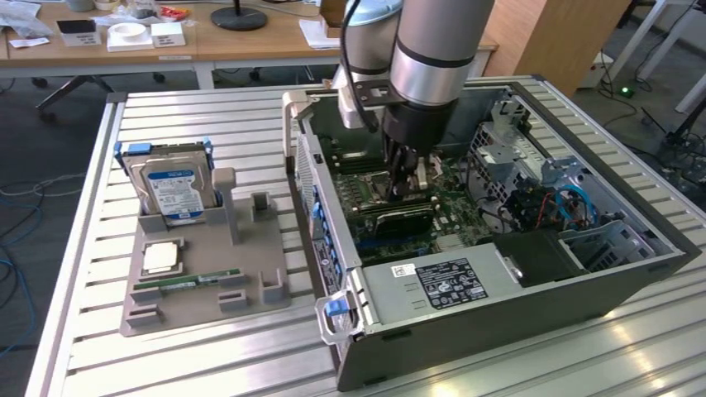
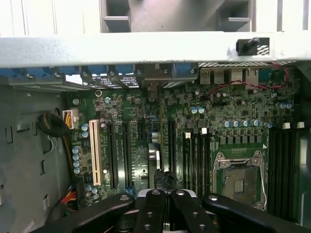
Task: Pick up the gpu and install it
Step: 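Press down on the gpu until it lock into place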
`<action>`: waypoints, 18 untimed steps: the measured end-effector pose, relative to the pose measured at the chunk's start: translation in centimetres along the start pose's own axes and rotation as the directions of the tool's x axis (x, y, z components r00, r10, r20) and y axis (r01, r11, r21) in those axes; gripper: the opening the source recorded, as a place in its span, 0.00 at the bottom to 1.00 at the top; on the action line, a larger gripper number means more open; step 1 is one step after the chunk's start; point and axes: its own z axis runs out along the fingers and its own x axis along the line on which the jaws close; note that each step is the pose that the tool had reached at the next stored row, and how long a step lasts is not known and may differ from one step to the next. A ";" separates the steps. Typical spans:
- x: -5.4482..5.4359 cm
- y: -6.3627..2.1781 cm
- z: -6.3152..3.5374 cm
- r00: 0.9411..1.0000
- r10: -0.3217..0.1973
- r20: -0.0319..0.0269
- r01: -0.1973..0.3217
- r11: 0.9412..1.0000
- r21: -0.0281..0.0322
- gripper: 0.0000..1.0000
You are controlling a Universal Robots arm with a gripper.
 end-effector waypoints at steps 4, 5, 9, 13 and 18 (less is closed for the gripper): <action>0.0 -0.17 0.39 1.000 0.000 0.000 0.000 1.000 0.000 0.11; 0.0 -0.17 0.46 1.000 0.000 0.000 0.000 1.000 0.000 0.11; 0.0 -0.16 1.10 1.000 0.000 0.000 0.000 1.000 0.000 0.11; 0.0 -0.14 1.79 1.000 0.000 0.000 0.000 1.000 0.000 0.11; 0.0 -0.12 1.94 1.000 0.000 0.000 0.000 1.000 0.000 0.11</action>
